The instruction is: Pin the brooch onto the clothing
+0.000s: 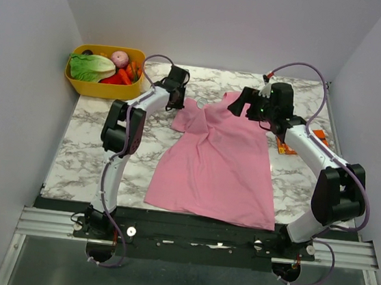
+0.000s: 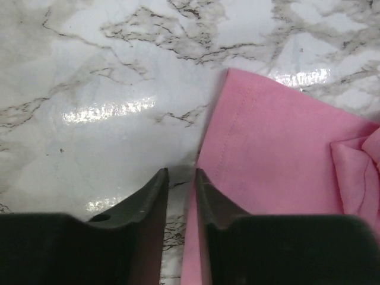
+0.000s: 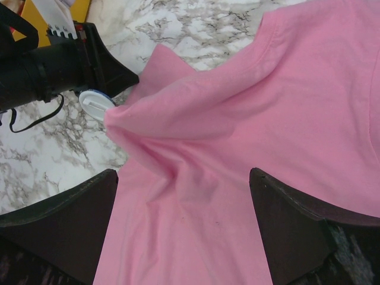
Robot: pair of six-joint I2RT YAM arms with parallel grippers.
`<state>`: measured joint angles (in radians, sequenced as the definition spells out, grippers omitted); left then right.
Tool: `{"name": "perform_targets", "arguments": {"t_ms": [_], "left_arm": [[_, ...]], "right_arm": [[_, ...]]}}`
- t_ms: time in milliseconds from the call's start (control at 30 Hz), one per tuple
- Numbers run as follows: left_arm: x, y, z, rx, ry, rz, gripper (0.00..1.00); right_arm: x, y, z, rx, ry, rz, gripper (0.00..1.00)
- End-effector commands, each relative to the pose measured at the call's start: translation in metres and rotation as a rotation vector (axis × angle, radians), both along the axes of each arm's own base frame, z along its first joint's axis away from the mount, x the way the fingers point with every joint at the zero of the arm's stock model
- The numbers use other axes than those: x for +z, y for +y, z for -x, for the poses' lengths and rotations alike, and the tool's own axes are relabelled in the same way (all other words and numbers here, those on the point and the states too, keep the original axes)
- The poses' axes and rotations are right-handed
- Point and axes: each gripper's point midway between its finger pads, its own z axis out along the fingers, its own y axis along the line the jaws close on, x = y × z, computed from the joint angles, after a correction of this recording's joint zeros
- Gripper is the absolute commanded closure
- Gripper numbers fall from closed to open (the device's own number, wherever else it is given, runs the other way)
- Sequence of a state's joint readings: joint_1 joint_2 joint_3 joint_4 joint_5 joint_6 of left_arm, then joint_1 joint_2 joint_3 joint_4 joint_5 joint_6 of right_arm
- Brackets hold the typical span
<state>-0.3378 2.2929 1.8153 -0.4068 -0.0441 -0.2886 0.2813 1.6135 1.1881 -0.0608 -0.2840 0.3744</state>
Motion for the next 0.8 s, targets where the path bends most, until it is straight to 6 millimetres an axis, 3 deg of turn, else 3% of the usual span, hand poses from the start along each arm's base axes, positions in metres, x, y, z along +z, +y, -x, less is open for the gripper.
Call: {"name": "perform_targets", "arguments": {"t_ms": [0,233,333,367,400,467,500,600,767], "left_arm": [[-0.033,0.006,0.004,0.005,0.061,-0.087,0.79],[-0.025,0.002,-0.001,-0.003,0.039,-0.067,0.80],[-0.009,0.003,-0.003,0.008,0.002,-0.045,0.64],[-0.004,0.006,-0.004,0.017,-0.010,-0.041,0.55],[0.011,0.007,-0.009,0.032,-0.044,-0.026,0.51],[0.015,0.014,-0.008,0.053,-0.055,-0.018,0.46],[0.026,0.014,-0.010,0.051,-0.079,-0.001,0.45],[0.034,0.012,-0.009,0.047,-0.096,0.034,0.45],[0.035,0.006,-0.003,0.039,-0.094,0.083,0.44]], "right_arm": [[0.006,-0.008,-0.001,-0.031,-0.007,0.038,0.00],[0.002,-0.011,-0.003,-0.038,0.004,0.047,0.00],[0.003,-0.010,-0.002,-0.033,0.003,0.046,0.00],[0.004,-0.010,-0.002,-0.032,0.001,0.044,0.00],[0.004,-0.010,-0.002,-0.032,0.002,0.044,0.00],[0.005,-0.009,-0.002,-0.026,-0.001,0.044,0.00],[0.004,-0.010,-0.002,-0.026,0.001,0.044,0.00],[0.004,-0.009,-0.001,-0.024,0.001,0.045,0.00],[0.004,-0.010,-0.002,-0.023,0.002,0.047,0.00]]}}
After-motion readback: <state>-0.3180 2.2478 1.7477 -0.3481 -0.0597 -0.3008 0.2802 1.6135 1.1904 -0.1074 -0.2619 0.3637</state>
